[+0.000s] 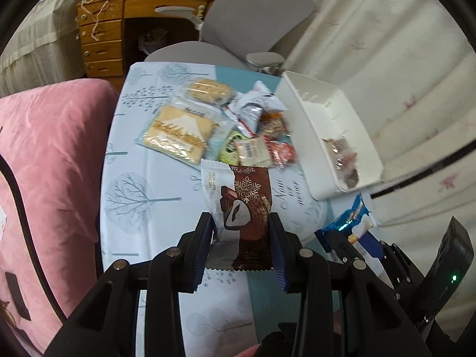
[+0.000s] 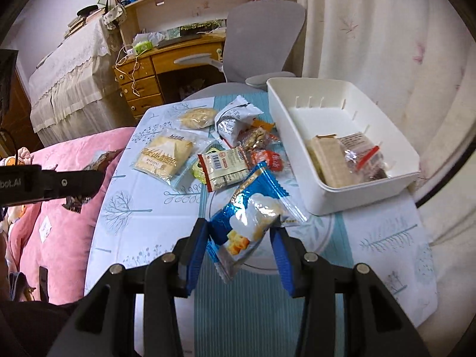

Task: Organize snacks
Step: 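Grasp the brown cookie pack with left tool while right tool grasps the blue snack pack, then carry both packs over the white tray and open both tools to drop them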

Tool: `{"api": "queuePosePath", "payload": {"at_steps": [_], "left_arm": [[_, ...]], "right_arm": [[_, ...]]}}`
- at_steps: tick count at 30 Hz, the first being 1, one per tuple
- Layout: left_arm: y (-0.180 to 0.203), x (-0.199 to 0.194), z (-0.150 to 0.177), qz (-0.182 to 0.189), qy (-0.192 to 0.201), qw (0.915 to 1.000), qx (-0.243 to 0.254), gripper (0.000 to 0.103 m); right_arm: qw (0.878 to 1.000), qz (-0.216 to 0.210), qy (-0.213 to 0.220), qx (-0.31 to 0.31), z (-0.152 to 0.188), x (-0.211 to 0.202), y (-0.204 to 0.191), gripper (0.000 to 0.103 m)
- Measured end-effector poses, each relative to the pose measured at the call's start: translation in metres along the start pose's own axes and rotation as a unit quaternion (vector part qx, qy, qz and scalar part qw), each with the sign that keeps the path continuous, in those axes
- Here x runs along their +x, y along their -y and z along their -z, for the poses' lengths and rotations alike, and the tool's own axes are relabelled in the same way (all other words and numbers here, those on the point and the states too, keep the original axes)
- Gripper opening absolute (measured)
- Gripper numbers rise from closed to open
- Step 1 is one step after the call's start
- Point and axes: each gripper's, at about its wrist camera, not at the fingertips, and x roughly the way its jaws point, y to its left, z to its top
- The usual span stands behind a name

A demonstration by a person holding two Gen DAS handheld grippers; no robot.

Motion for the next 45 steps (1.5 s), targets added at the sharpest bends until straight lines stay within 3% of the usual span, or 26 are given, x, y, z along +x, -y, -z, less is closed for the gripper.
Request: {"api": "queuePosePath", "payload": {"at_steps": [9,24,28,35,40,45], "left_arm": [[0.046,-0.008,0.010,0.027,0.012,0.9994,0.017,0.036],[0.152,0.027,-0.004,0.001,0.045,0.9983,-0.036,0.036],[0.182,0.040,-0.018,0.016,0.045,0.9977,-0.047,0.036],[0.240,0.068,-0.052,0.013,0.047,0.9987,-0.017,0.036],[0.260,0.093,-0.078,0.005,0.057,0.9984,0.006,0.036],[0.261,0.119,-0.113,-0.011,0.062,0.9978,-0.021,0.036]], "right_arm": [[1.000,0.004,0.016,0.007,0.001,-0.023,0.031,0.043],[0.995,-0.058,0.026,-0.072,-0.043,-0.015,0.134,0.043],[0.994,-0.062,0.027,-0.088,-0.056,-0.007,0.168,0.043],[0.993,-0.067,0.021,-0.099,-0.092,0.008,0.222,0.043],[0.991,-0.096,0.018,-0.094,-0.125,0.016,0.249,0.044],[0.985,-0.100,0.023,-0.137,-0.156,0.026,0.259,0.044]]}}
